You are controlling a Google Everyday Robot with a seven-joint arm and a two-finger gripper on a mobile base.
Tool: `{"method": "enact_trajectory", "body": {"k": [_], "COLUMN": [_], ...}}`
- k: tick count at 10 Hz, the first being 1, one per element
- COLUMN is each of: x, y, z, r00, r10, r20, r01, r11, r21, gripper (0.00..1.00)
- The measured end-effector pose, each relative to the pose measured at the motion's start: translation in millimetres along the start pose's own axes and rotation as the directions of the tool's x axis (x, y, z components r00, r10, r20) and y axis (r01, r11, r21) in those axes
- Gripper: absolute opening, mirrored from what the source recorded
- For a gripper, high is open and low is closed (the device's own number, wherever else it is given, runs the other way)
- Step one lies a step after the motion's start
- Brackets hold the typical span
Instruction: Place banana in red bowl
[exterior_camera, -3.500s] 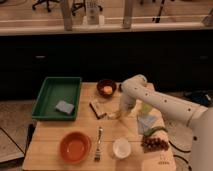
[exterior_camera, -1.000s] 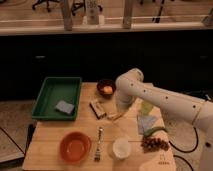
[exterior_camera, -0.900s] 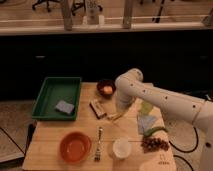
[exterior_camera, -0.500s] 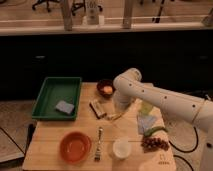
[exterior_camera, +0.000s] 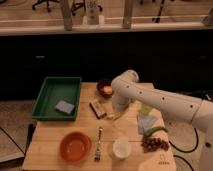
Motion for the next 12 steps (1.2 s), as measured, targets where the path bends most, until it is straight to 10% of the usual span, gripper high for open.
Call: {"method": "enact_trajectory", "body": {"k": [6, 12], "x": [24, 36], "y": [-11, -20], "z": [20, 53], "r00": [0.998, 0.997], "r10": [0.061, 0.082], "r20": [-0.012, -0.007], "r01": [-0.061, -0.082], "r11": [0.998, 0.997], "r21": [0.024, 0.006], "gripper": [0.78, 0.80]}}
